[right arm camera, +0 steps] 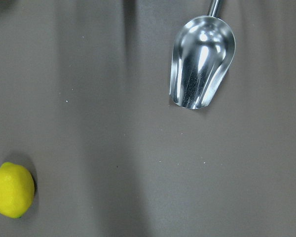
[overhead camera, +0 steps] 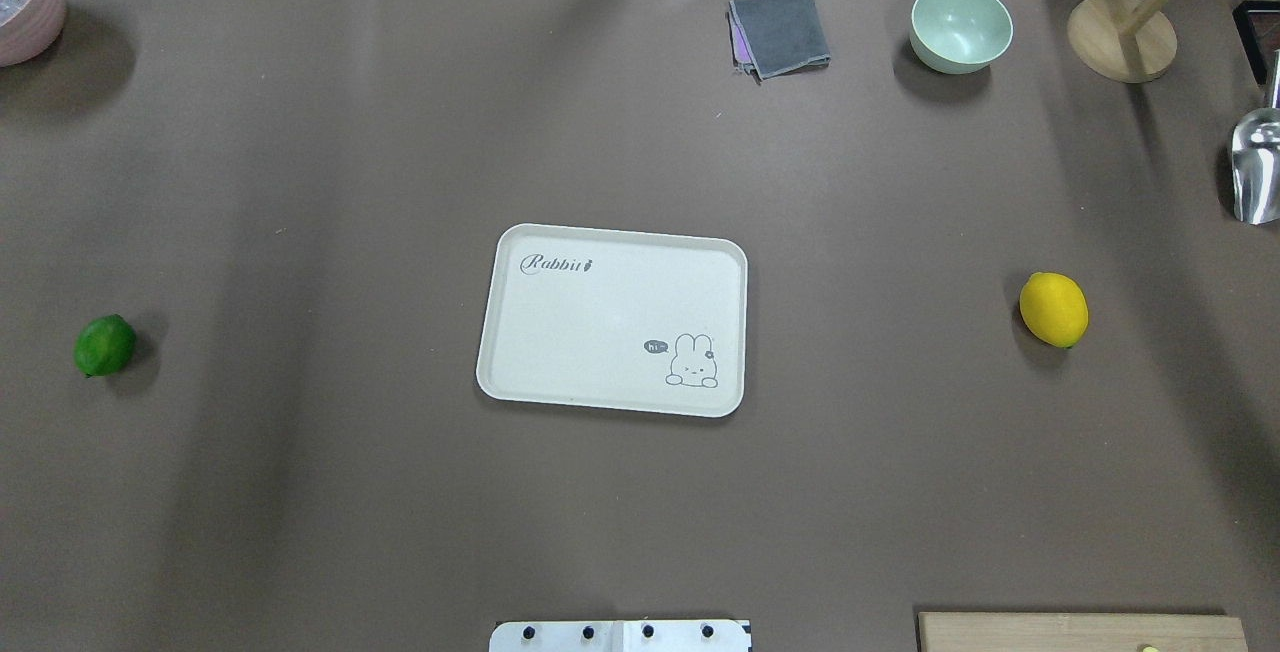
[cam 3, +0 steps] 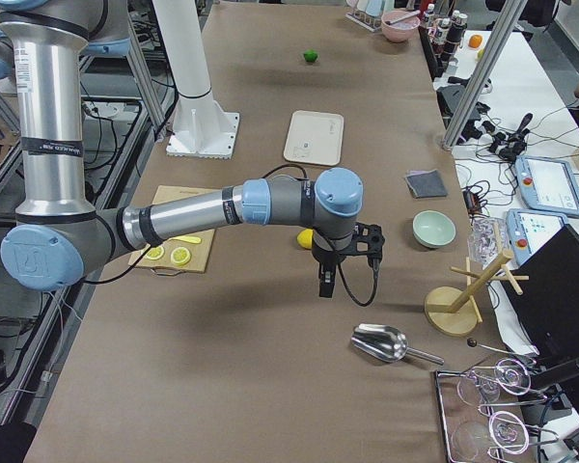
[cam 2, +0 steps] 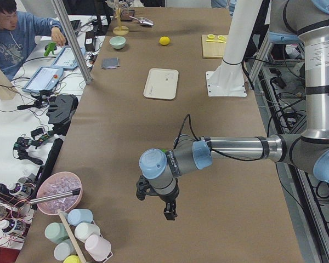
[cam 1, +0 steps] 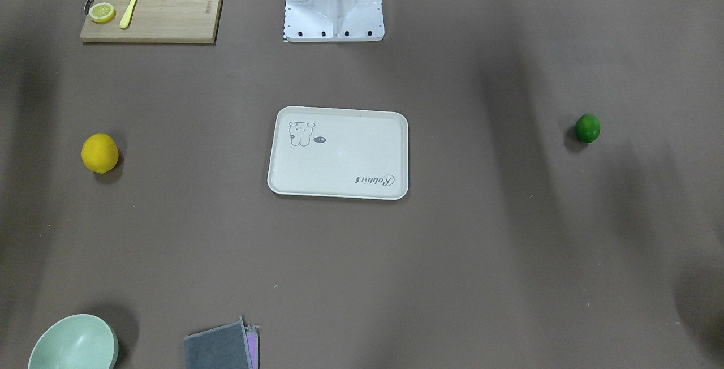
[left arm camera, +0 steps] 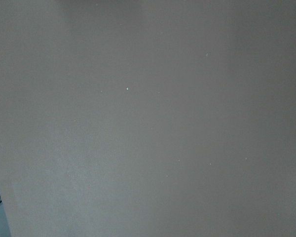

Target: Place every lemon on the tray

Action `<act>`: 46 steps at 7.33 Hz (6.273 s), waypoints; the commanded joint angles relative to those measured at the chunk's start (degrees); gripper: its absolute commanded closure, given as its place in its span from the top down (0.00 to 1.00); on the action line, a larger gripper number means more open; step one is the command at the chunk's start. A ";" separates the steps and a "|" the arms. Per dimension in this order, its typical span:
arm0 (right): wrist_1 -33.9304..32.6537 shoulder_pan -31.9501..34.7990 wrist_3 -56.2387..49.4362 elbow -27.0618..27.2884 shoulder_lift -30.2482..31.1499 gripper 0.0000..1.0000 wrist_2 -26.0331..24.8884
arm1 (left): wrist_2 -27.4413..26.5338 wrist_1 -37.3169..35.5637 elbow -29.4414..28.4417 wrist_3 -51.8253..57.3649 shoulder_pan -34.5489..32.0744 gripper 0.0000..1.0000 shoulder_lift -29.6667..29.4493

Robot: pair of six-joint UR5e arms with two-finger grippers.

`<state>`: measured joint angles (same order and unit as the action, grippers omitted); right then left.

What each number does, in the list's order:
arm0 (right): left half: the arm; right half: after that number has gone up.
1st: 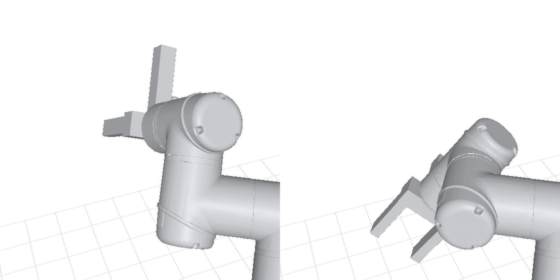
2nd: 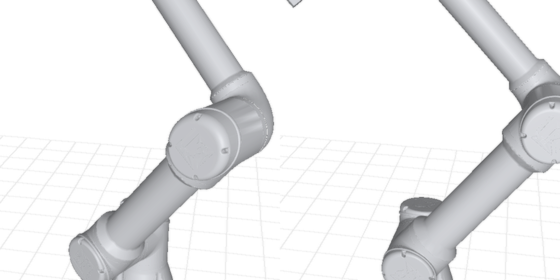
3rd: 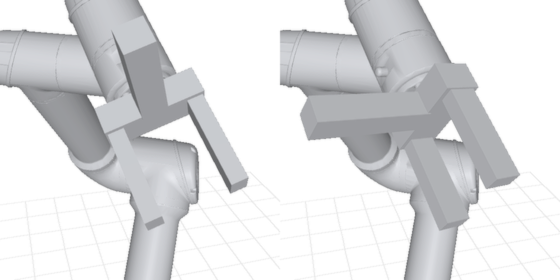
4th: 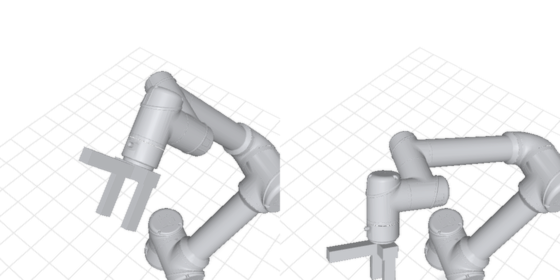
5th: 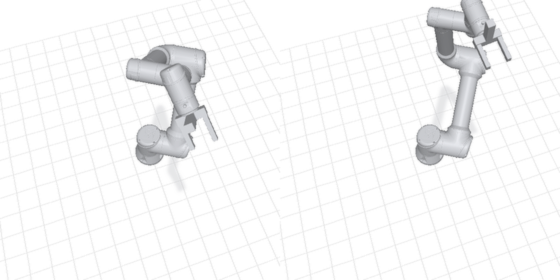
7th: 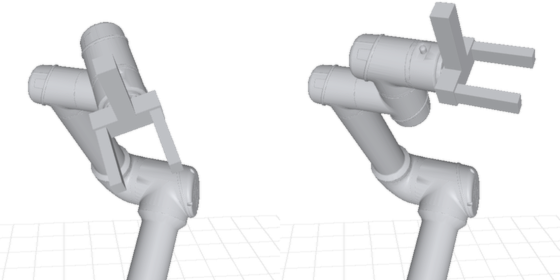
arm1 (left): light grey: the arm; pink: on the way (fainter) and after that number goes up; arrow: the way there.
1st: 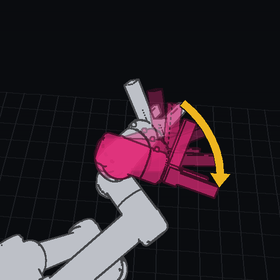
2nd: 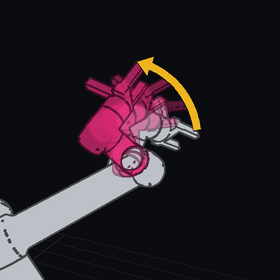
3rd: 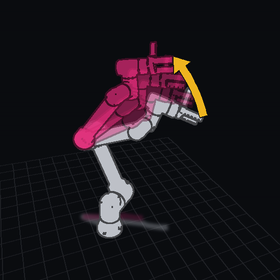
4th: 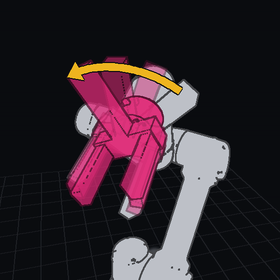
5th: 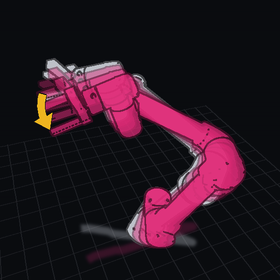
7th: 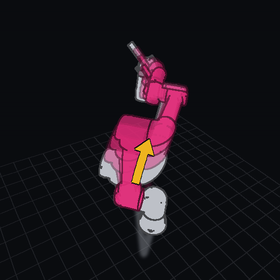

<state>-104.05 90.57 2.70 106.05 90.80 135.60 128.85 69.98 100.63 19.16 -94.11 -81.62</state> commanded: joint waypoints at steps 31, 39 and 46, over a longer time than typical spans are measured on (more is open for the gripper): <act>37.68 -42.31 51.70 -4.70 1.05 1.00 -15.80 | 8.35 34.17 -0.29 -70.31 38.92 0.00 -9.23; 37.87 -37.94 48.88 -2.96 -2.10 0.00 -11.41 | -3.92 -0.46 4.84 -88.90 50.39 0.00 -45.63; 23.63 -60.14 72.60 -9.51 -35.29 0.00 -28.95 | -15.46 22.99 -7.89 -112.31 63.26 0.10 -46.35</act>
<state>-80.22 34.24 71.73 100.74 61.03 110.73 114.63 90.19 94.13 -90.90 -32.05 -128.11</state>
